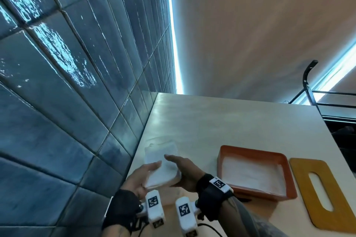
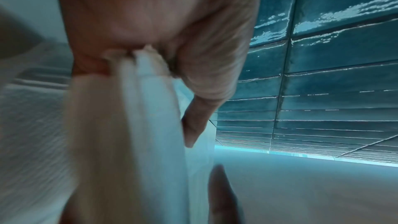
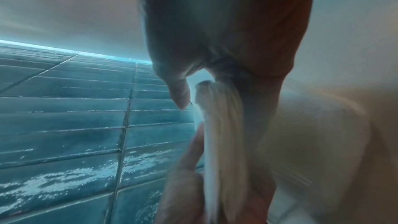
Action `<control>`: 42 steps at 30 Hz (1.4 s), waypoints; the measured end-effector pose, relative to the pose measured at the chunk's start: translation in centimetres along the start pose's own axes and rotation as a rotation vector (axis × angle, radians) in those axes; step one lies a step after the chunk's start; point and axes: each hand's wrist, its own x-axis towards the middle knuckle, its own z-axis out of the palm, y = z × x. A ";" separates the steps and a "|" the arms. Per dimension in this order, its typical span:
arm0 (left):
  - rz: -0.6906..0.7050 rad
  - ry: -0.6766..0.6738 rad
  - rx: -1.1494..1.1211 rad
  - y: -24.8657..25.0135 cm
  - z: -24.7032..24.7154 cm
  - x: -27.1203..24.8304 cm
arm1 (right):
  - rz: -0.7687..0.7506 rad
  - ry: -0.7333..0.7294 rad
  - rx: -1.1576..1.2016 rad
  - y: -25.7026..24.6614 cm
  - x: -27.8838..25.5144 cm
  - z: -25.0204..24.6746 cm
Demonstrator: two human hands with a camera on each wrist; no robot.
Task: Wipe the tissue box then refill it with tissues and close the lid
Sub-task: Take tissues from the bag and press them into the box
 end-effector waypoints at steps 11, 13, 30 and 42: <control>-0.026 -0.042 -0.060 -0.8 0.5 0.3 | -0.108 -0.101 0.049 1.2 -0.7 -0.6; 0.027 -0.018 -0.017 -0.3 0.6 0.2 | -0.104 -0.151 -0.064 0.6 -2.1 -1.6; 0.300 -0.316 0.229 -1.9 14.3 -2.7 | -0.433 0.136 0.241 -3.8 -16.4 -17.1; 0.441 -0.093 0.240 -3.9 20.0 -2.1 | -0.610 0.286 0.212 -3.1 -18.7 -20.1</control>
